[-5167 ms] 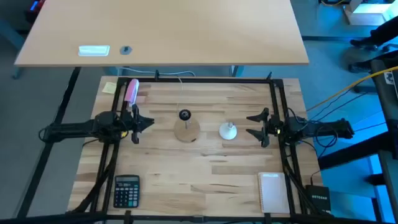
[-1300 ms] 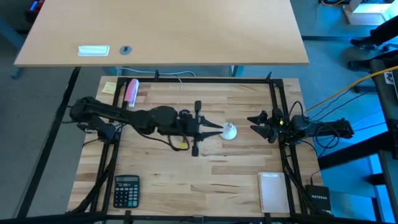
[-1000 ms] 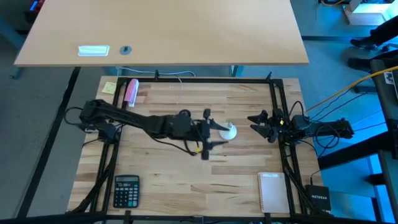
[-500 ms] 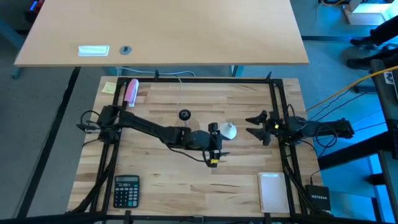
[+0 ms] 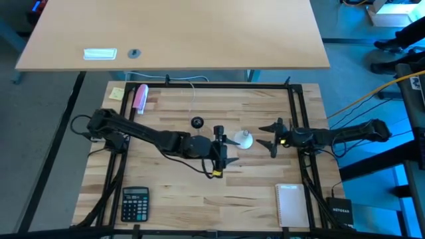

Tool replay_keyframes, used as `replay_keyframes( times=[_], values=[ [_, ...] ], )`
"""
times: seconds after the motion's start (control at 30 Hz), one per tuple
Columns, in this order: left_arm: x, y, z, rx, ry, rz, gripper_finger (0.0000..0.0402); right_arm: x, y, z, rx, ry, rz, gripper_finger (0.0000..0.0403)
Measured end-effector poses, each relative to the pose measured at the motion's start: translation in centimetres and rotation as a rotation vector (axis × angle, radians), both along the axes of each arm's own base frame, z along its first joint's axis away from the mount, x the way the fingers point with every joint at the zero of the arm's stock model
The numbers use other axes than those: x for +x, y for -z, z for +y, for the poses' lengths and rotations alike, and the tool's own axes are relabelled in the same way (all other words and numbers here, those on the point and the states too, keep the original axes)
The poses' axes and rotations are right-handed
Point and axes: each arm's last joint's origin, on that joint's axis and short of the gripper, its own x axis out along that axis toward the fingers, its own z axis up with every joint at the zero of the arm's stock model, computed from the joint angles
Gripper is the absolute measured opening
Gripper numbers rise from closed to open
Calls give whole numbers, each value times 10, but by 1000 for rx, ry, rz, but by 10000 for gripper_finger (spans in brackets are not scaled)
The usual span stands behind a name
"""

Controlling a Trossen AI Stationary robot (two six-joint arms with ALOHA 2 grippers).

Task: Screw lightbulb
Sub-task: Insert the lightbulb into the desk lamp

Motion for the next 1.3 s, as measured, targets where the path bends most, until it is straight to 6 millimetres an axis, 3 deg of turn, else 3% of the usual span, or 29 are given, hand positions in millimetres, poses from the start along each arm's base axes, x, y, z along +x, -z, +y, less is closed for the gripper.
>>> replay_keyframes(
  times=[0.2, 0.37, 0.63, 0.8, 0.93, 1.1, 1.3],
  values=[
    [3, 2, 9, -113, -55, -20, 218, 5, 1, 1, 30, -4, 5, 301],
    [30, 41, 29, -222, -133, -7, 222, 6, -5, 1, 23, 11, -17, 301],
    [62, 88, 56, -246, -193, -2, 257, 6, -5, 0, 18, 25, -18, 301],
    [80, 107, 76, -282, -264, -10, 277, 6, -5, 0, 11, 46, -18, 301],
    [83, 132, 88, -295, -349, 32, 275, 6, -4, 0, 9, 47, -7, 301],
    [85, 137, 92, -319, -372, 31, 270, 6, -4, 0, 8, 47, 1, 301],
    [88, 161, 93, -299, -375, 80, 270, 6, -4, -1, 8, 49, -2, 301]
  ],
)
